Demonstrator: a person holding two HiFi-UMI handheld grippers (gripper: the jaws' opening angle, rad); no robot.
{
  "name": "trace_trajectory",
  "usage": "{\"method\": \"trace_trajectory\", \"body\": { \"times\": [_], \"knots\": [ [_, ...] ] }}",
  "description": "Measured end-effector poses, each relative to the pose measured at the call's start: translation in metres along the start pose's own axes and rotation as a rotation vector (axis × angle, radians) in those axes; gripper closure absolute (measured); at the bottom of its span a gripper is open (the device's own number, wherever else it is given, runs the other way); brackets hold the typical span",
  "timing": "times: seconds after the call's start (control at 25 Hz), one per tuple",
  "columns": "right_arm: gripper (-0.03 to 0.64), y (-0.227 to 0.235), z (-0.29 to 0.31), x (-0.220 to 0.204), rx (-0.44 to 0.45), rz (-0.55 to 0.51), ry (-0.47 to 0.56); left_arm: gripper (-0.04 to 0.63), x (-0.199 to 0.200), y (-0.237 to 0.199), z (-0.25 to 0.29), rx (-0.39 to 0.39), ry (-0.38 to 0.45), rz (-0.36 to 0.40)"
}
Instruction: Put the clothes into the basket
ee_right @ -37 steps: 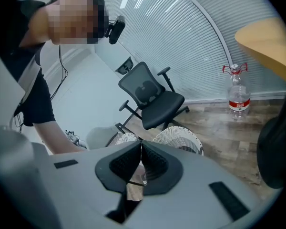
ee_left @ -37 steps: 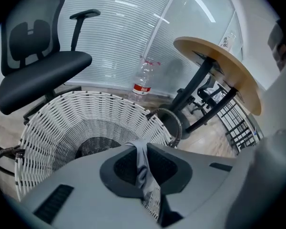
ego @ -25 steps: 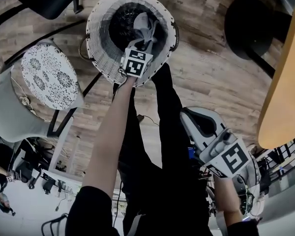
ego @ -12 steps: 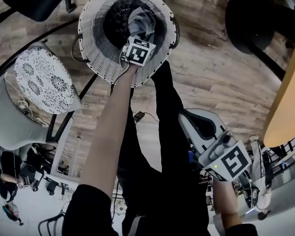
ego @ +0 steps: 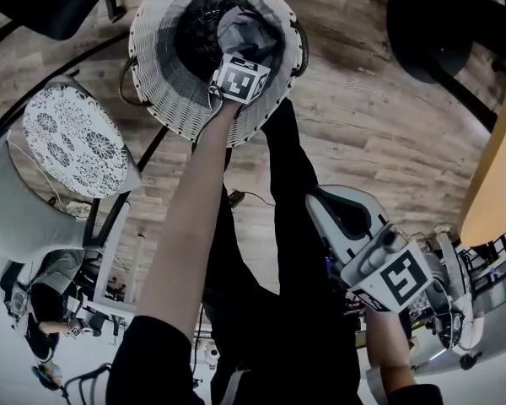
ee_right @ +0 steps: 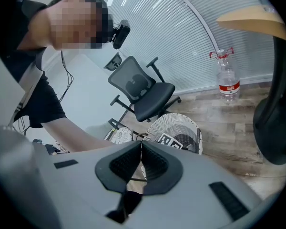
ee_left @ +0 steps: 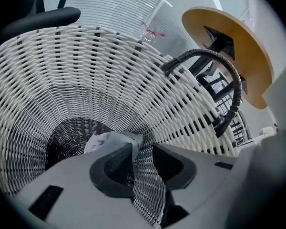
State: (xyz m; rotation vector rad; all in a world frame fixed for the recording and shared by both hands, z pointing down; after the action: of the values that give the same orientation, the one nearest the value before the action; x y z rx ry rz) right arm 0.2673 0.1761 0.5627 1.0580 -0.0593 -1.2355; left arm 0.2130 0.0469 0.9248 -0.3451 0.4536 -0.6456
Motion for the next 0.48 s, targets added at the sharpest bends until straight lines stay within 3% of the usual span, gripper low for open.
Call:
{"method": "trace_trajectory", "body": {
  "times": [0.48],
  "knots": [
    [0.6, -0.027, -0.001, 0.013, 0.018, -0.023, 0.042, 0.465, 0.01, 0.007, -0.051, -0.006, -0.001, 0.038]
  ]
}}
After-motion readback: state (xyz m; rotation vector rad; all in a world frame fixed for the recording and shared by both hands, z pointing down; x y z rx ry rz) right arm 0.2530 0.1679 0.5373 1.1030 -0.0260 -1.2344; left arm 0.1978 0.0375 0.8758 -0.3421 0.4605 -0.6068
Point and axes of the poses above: the fingertips, and each gripper's own axes: z forward along the fingers, y to its right, x out of its top, the point moved 5 cm from there along -z, backward along the fingers, and after that the axes turned 1 degree about -y, right-handed, at the moved point
